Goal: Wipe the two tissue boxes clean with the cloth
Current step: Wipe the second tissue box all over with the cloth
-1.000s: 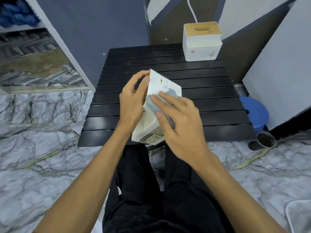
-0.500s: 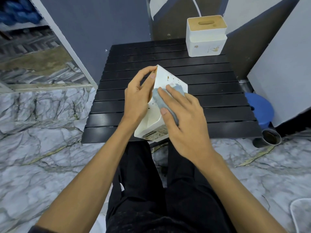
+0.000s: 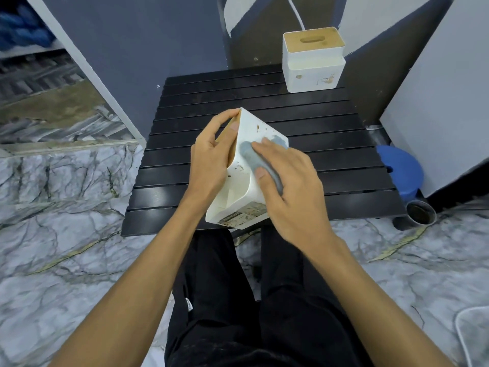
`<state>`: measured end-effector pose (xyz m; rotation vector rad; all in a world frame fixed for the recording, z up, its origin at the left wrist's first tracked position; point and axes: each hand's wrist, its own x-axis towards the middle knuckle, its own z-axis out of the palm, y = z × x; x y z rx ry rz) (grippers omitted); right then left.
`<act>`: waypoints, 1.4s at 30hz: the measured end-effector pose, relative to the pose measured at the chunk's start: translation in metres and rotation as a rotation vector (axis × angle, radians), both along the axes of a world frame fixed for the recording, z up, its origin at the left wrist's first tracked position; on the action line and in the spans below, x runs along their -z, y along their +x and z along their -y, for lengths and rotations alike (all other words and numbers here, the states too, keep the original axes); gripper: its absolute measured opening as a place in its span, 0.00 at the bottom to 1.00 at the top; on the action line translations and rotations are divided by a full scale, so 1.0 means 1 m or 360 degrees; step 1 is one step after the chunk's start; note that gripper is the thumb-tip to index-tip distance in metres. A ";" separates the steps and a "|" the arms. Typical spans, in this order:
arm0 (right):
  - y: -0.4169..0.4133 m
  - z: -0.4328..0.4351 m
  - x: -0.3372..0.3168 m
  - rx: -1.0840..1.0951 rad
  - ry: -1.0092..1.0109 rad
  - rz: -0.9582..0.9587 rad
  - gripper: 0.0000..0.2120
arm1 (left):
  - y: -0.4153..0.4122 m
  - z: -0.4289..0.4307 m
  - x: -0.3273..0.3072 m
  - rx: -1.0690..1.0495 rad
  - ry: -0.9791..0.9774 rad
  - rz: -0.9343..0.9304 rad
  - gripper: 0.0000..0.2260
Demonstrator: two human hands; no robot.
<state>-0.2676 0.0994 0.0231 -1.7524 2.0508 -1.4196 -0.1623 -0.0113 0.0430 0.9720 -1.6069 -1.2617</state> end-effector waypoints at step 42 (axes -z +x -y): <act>0.007 0.016 -0.012 -0.0012 0.0066 -0.0249 0.18 | 0.008 0.007 0.001 0.0036 0.0041 -0.0053 0.12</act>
